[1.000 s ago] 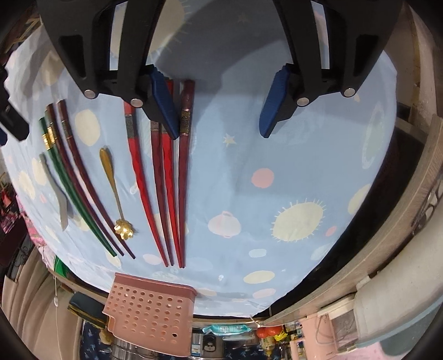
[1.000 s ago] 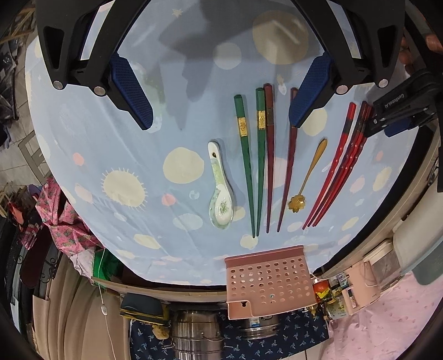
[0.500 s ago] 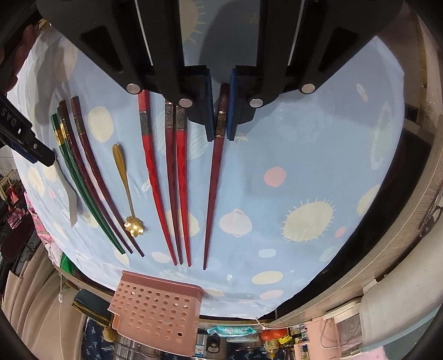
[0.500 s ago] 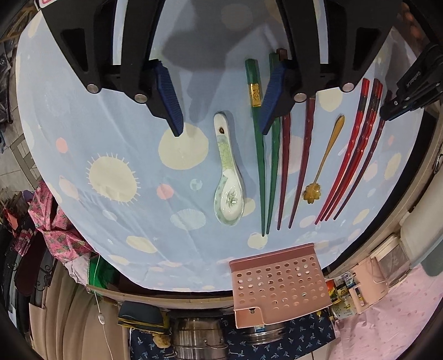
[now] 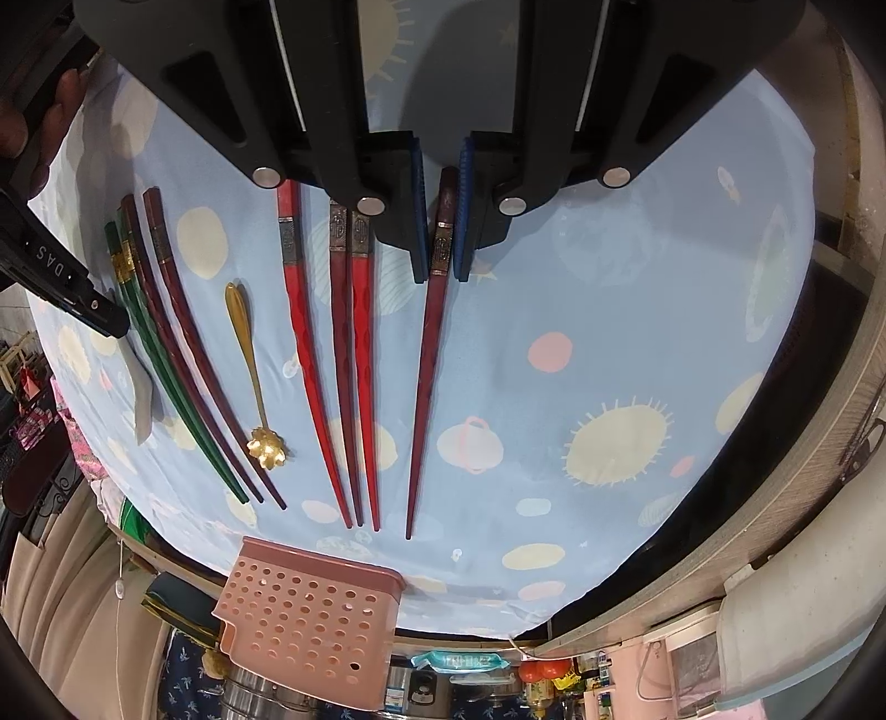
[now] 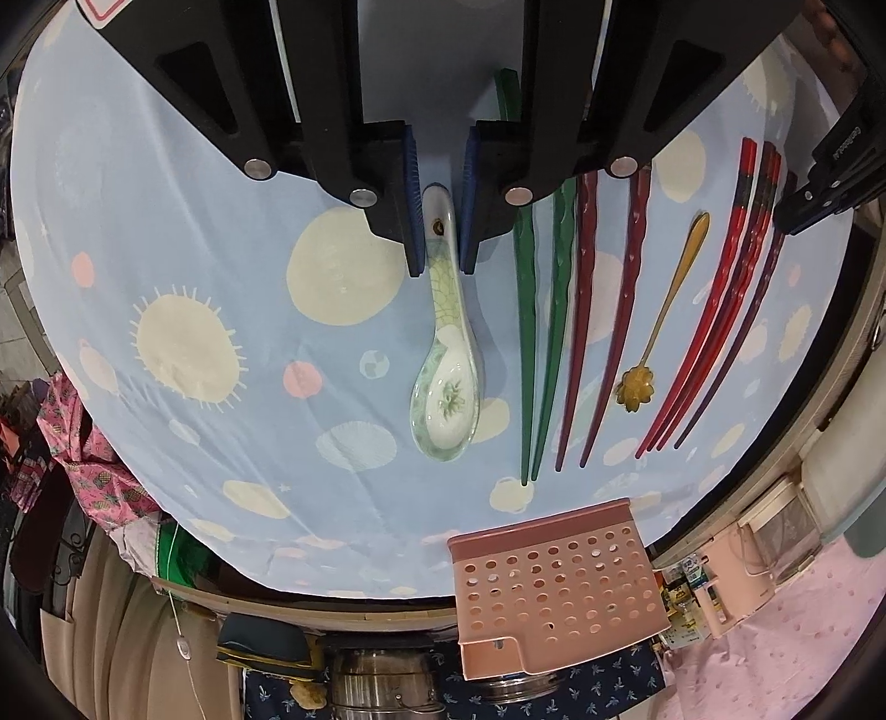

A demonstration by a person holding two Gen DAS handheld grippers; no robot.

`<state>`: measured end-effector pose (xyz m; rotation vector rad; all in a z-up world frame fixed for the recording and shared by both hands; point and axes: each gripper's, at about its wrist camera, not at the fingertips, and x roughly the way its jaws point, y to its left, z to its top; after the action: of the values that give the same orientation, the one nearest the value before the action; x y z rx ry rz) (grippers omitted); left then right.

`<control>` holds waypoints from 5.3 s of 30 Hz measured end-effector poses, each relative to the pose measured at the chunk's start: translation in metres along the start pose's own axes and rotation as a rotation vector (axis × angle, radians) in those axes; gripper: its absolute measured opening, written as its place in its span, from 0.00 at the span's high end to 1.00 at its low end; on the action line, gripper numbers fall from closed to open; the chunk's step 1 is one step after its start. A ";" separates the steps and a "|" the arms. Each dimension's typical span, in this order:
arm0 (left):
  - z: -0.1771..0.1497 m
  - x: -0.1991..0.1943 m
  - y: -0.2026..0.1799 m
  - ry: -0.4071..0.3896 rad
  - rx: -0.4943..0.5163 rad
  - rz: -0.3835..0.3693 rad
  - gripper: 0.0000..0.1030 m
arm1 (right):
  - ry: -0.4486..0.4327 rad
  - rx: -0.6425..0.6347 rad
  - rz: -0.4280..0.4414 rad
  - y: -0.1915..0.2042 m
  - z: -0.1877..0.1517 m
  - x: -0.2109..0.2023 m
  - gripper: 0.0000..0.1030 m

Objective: Organize utensils

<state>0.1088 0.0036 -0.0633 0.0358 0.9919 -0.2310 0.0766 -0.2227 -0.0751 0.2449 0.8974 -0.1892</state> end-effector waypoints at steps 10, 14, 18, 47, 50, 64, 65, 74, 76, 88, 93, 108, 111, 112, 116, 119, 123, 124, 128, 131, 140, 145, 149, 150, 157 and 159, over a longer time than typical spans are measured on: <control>0.010 -0.021 0.005 -0.043 -0.019 -0.037 0.93 | -0.056 0.014 0.036 -0.003 0.011 -0.031 0.91; 0.031 -0.041 0.010 -0.103 -0.034 -0.053 0.93 | -0.107 0.015 0.056 -0.003 0.029 -0.050 0.92; 0.062 -0.062 0.011 -0.187 -0.025 -0.052 0.93 | -0.159 0.017 0.078 -0.005 0.055 -0.064 0.94; 0.331 -0.152 -0.036 -0.751 0.001 -0.143 0.93 | -0.372 0.109 0.360 -0.001 0.293 -0.024 0.95; 0.342 -0.133 -0.038 -0.743 -0.007 -0.140 0.93 | -0.353 0.127 0.369 -0.002 0.300 -0.005 0.95; 0.331 -0.054 -0.026 -0.594 -0.047 -0.121 0.88 | -0.295 0.109 0.285 -0.001 0.288 0.043 0.88; 0.329 -0.053 -0.024 -0.594 -0.052 -0.109 0.83 | -0.304 0.105 0.272 0.000 0.287 0.041 0.86; 0.291 -0.069 -0.008 -0.593 -0.058 -0.038 0.43 | -0.357 0.087 0.264 0.000 0.258 -0.001 0.63; 0.275 -0.071 -0.005 -0.569 -0.048 -0.030 0.43 | -0.355 0.080 0.271 0.000 0.243 -0.011 0.61; 0.153 -0.054 0.011 -0.367 -0.048 -0.024 0.43 | -0.274 -0.005 0.180 0.010 0.125 -0.048 0.57; 0.100 -0.040 0.016 -0.275 -0.057 -0.026 0.43 | -0.239 -0.063 0.103 0.014 0.073 -0.055 0.57; 0.016 -0.024 0.016 -0.145 -0.081 -0.039 0.43 | -0.093 -0.054 0.087 0.015 -0.017 -0.037 0.57; 0.008 -0.024 0.013 -0.137 -0.064 -0.038 0.43 | -0.085 -0.048 0.097 0.015 -0.021 -0.036 0.60; 0.007 -0.023 0.011 -0.133 -0.058 -0.036 0.43 | -0.083 -0.051 0.099 0.016 -0.022 -0.036 0.62; -0.001 -0.021 0.009 -0.120 -0.052 -0.040 0.43 | -0.072 -0.067 0.099 0.018 -0.027 -0.033 0.69; -0.003 -0.021 0.007 -0.117 -0.043 -0.041 0.43 | -0.060 -0.065 0.104 0.017 -0.030 -0.030 0.74; -0.004 -0.018 0.005 -0.107 -0.036 -0.039 0.43 | -0.050 -0.061 0.102 0.015 -0.033 -0.028 0.77; -0.005 -0.017 0.004 -0.103 -0.033 -0.037 0.43 | -0.048 -0.060 0.101 0.015 -0.033 -0.027 0.77; -0.006 -0.013 0.001 -0.092 -0.025 -0.037 0.43 | -0.039 -0.058 0.100 0.014 -0.034 -0.024 0.79; -0.007 -0.010 0.000 -0.081 -0.019 -0.032 0.43 | -0.032 -0.056 0.099 0.013 -0.035 -0.022 0.82; -0.009 -0.006 0.000 -0.084 -0.002 0.000 0.43 | -0.031 -0.058 0.096 0.013 -0.036 -0.020 0.84; -0.011 -0.004 -0.004 -0.085 0.025 0.026 0.44 | -0.031 -0.058 0.096 0.012 -0.036 -0.020 0.84; -0.012 -0.004 -0.004 -0.091 0.029 0.038 0.46 | -0.032 -0.059 0.095 0.012 -0.036 -0.020 0.84; -0.012 -0.004 -0.003 -0.093 0.026 0.039 0.49 | -0.032 -0.059 0.095 0.012 -0.036 -0.020 0.84; -0.013 -0.006 0.000 -0.094 0.016 0.030 0.63 | -0.041 -0.080 0.078 0.015 -0.037 -0.019 0.85; -0.014 -0.007 0.000 -0.094 0.017 0.023 0.68 | -0.043 -0.087 0.073 0.016 -0.037 -0.019 0.85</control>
<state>0.0934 0.0071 -0.0650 0.0518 0.8955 -0.2181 0.0415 -0.1959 -0.0804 0.1921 0.8501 -0.0874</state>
